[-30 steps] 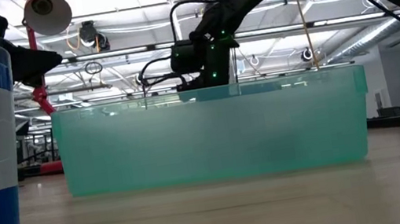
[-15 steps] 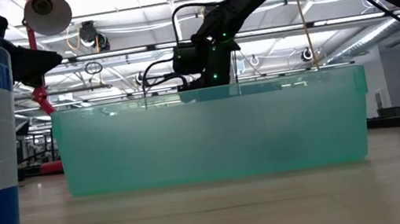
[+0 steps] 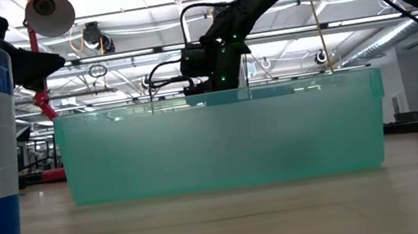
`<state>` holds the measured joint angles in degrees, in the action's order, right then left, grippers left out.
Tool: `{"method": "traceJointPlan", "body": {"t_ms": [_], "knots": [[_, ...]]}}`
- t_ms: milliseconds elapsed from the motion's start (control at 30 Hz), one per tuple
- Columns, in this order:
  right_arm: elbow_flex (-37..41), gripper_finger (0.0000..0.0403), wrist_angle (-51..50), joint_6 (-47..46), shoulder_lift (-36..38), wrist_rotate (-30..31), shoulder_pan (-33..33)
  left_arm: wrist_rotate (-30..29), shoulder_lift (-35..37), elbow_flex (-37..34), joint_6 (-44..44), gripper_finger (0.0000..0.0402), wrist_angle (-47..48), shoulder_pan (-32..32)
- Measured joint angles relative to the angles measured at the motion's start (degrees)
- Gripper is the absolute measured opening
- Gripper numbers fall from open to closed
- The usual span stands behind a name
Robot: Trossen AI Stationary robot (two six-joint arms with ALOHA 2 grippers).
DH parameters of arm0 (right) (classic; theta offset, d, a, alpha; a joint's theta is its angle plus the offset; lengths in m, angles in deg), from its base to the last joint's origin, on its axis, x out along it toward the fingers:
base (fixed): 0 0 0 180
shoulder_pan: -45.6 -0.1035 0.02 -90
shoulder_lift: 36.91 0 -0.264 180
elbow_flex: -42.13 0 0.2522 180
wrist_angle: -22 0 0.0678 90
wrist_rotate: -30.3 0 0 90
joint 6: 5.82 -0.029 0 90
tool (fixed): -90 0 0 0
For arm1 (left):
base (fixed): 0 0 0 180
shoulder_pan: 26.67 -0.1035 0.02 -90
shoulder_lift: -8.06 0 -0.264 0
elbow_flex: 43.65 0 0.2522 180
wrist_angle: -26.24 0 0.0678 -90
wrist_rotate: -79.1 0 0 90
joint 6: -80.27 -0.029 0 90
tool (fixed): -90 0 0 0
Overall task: Pick & Place food coloring
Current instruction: Put the small orange food coloring bottle into the green bin
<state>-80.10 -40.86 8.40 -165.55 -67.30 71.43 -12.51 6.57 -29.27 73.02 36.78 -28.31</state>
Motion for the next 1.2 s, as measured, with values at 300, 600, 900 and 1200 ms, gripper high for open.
{"method": "traceJointPlan", "body": {"t_ms": [300, 600, 900, 1200], "knots": [[1.17, 0.0116, 0.19, 0.07, 0.02, 0.0, 1.24, 0.0, 0.02, 0.0, 0.02, 0.0067, 0.01, 0.01], [3.52, 0.0078, 1.52, 0.07, 0.02, -0.02, 1.58, 0.0, 0.02, 0.0, 0.02, 0.0067, 0.02, 0.0], [3.54, 0.0102, 1.55, -1.51, 0.02, 0.0, 1.47, 0.0, 0.0, 0.0, 0.02, 0.0067, 0.0, 0.01], [3.54, 0.0165, 1.65, -2.56, 0.02, 0.0, 1.47, 0.0, 0.0, 0.0, 0.0, 0.0067, 0.0, -0.01]]}}
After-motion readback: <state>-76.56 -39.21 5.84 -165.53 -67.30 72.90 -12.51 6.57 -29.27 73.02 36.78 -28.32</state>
